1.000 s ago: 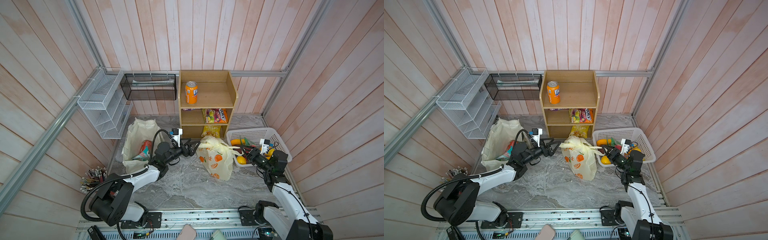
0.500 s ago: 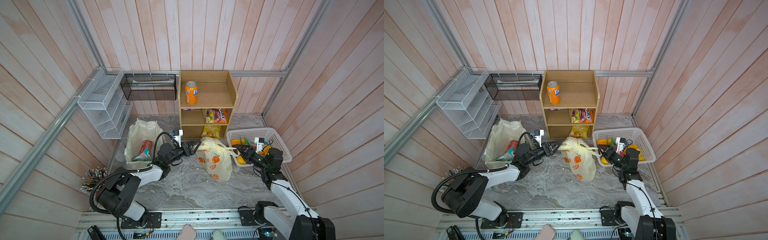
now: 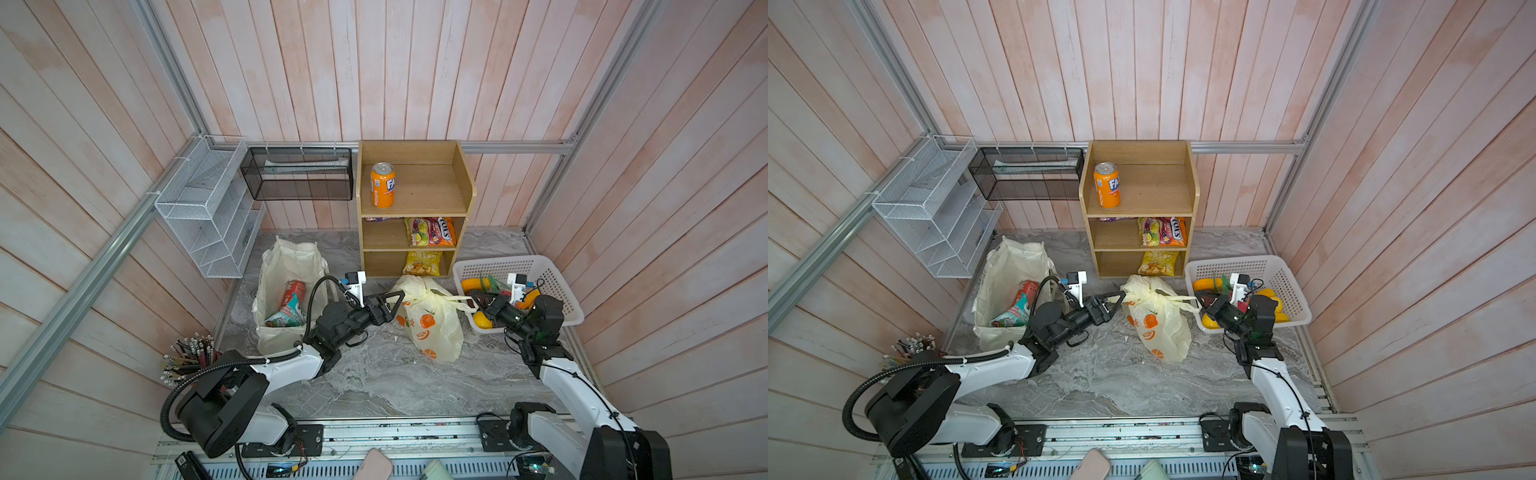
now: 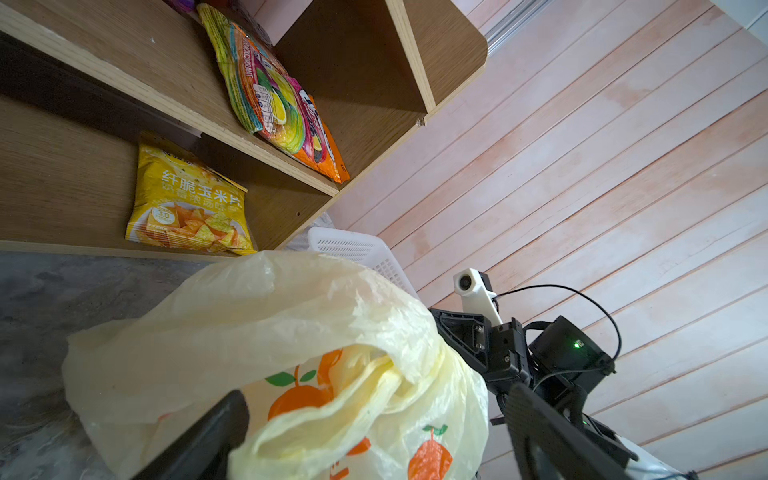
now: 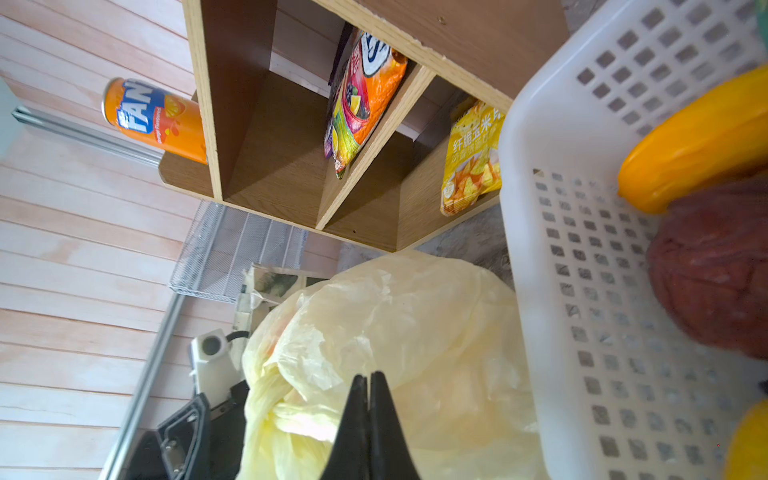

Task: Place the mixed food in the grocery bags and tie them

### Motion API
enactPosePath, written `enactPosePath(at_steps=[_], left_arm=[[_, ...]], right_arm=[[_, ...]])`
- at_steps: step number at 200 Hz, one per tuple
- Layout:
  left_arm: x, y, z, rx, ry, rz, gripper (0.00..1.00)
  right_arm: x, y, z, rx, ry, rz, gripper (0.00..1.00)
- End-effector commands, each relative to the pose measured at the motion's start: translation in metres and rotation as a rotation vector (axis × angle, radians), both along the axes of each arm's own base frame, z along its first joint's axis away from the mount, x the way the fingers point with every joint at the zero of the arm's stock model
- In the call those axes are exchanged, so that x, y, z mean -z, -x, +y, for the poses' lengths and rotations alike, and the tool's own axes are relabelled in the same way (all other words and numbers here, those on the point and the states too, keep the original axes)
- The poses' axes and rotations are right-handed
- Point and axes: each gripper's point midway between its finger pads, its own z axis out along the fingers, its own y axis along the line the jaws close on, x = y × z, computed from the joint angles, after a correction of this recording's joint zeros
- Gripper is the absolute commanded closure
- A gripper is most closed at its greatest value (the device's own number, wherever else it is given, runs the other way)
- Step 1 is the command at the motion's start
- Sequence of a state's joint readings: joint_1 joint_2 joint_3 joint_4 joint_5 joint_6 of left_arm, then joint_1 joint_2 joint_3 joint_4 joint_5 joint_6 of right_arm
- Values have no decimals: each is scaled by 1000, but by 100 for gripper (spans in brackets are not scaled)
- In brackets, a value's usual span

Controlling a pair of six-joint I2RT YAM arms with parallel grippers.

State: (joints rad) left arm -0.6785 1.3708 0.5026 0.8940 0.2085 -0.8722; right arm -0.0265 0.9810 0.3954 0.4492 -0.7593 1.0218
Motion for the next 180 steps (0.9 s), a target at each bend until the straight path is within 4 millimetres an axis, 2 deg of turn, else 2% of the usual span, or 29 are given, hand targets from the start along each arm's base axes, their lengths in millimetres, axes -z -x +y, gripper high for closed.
enactPosePath(at_steps=[1,16,24,45,69,96,122,134,144,180], left_arm=[[-11,-4,10,-106,-12,-33,9],[-15,-2,9,-98,4,-42,25],[-15,-3,8,-98,11,-39,29],[-10,-6,5,-93,15,-23,29],[0,-11,0,-92,10,1,24],[6,-14,-6,-82,13,4,28],[6,-15,-10,-66,27,-8,57],[4,-16,-12,-63,33,-14,86],[3,-16,-12,-64,35,-17,100],[-19,-16,-9,-78,21,-73,100]], right_arm=[[-9,-3,1,-2,6,-35,100],[-9,-3,1,2,7,-36,100],[-8,-3,1,0,6,-33,100],[-8,-4,1,0,4,-35,100],[-9,-4,2,-3,3,-37,100],[-8,-4,1,-1,4,-36,100],[-9,-4,1,1,4,-38,100],[-9,-4,1,1,3,-38,100],[-10,-5,1,1,1,-41,100],[-14,-10,-5,49,2,-45,100]])
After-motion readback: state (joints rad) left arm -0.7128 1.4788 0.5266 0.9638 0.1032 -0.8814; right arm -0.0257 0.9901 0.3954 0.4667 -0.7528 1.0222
